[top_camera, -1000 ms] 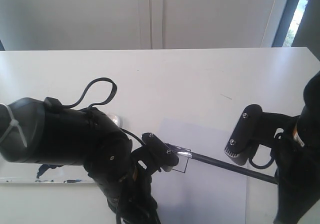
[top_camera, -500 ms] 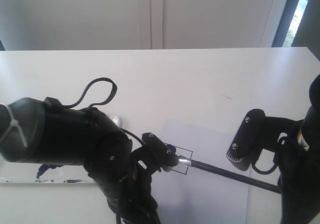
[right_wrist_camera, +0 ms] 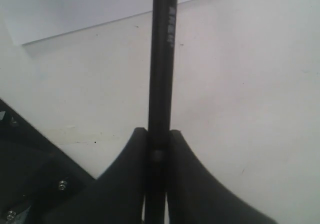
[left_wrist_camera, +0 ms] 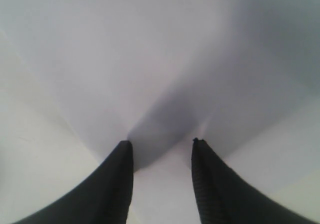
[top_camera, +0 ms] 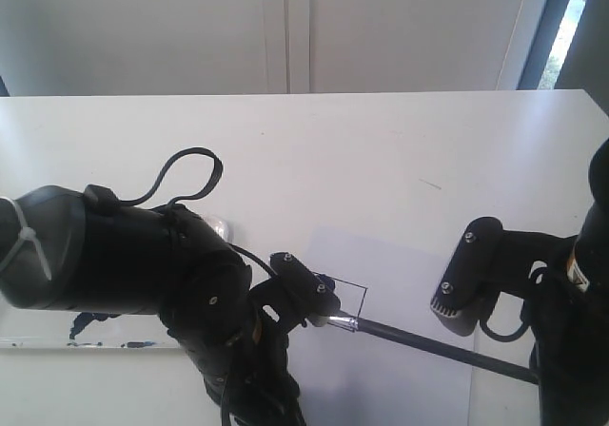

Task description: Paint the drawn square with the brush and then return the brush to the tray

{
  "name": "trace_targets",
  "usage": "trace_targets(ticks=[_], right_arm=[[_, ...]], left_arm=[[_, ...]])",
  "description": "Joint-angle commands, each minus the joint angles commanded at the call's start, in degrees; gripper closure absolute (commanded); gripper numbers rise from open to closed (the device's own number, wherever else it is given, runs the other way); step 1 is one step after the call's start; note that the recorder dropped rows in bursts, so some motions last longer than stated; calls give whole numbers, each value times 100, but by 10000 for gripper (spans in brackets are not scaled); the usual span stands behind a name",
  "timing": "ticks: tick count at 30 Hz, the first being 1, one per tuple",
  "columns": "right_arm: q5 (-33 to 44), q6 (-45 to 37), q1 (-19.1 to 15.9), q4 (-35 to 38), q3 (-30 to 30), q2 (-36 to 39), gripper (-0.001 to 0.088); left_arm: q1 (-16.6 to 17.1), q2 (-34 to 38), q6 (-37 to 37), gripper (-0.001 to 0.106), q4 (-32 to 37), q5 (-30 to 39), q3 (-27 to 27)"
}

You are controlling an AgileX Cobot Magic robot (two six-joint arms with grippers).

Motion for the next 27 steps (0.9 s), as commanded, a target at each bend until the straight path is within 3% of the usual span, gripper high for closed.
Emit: trace_targets(ticks=[7,12,27], right_arm=[[-12,141,0,-164,0,0,868],[73,196,0,-252,0,0,868],[-12,545,0,-625,0,0,868]], left_arm=[[0,0,21,611,21,73,0],[0,0,7,525,21,84,0],[0,0,7,524,21,95,0]])
